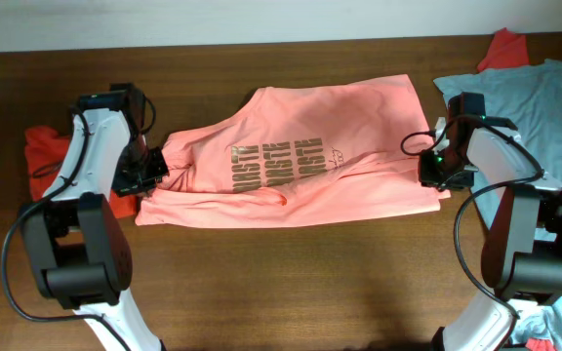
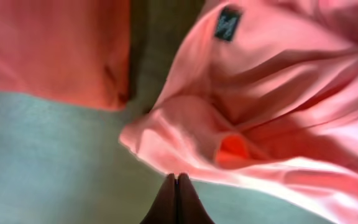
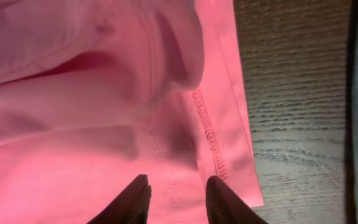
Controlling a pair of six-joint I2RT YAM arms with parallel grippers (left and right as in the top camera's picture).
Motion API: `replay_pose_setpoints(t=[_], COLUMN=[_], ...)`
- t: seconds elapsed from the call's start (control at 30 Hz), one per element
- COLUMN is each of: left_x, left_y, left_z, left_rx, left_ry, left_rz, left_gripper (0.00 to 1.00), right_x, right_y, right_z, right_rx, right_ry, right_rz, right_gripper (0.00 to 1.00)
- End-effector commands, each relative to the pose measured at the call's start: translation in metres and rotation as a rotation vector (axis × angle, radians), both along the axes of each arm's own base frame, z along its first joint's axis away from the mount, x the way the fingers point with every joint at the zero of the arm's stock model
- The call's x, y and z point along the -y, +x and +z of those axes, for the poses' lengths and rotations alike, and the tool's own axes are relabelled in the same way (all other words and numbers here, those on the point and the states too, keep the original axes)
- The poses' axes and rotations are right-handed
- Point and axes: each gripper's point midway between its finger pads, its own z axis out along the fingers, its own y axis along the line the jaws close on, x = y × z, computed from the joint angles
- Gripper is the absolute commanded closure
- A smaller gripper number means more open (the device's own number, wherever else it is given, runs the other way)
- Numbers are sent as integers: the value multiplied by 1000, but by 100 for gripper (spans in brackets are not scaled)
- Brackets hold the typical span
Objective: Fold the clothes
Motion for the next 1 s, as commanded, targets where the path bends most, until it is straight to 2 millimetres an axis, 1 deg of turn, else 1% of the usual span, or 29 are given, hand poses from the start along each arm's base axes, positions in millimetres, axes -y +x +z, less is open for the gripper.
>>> replay_pose_setpoints(t=[0.0,0.07,0.13,0.17,0.2,0.33,0.43,0.47,0.53,0.57,0.6,0.67,0.77,0.83,0.9,0.97], left_x=[14,17,20,20,17,6,5,5,6,6,6,6,6,7,7,7], left_y=[1,1,-2,-4,-4,0,4,3,1,-2,-5,-14,-26,-33,-40,-47], left_z=[-12,-21,-34,-44,-49,-62,-66,-67,-68,-70,-71,-74,-79,-82,-86,-90], left_rx=[15,24,19,21,26,66,87,87,79,71,61,33,-4,-23,-41,-58], left_ry=[-31,-31,-29,-22,-7,49,54,55,53,50,50,49,48,48,47,47], left_rz=[-17,-26,-34,-39,-40,-41,-41,-41,-42,-42,-42,-43,-44,-45,-45,-45], left_gripper=[99,99,99,100,100,99,99,98,90,87,84,80,78,76,73,71], right_x=[-2,-2,-2,-2,-2,-2,-3,-3,-2,-2,-2,-3,-5,-8,-11,-13], right_y=[-1,-1,-1,-1,-1,-3,-3,-3,-3,-2,-2,-4,-16,-28,-44,-54], right_z=[0,0,0,0,0,0,0,0,0,-1,-1,-5,-16,-25,-35,-42], right_rx=[4,6,6,6,6,-2,-4,-4,-3,-2,-2,-15,-80,-134,-185,-214], right_ry=[11,11,11,11,11,12,13,13,12,12,12,14,28,43,56,63], right_rz=[10,10,13,13,13,13,13,13,13,13,13,14,13,12,11,10], right_gripper=[65,65,65,65,65,65,65,65,65,64,60,58,58,58,57,57])
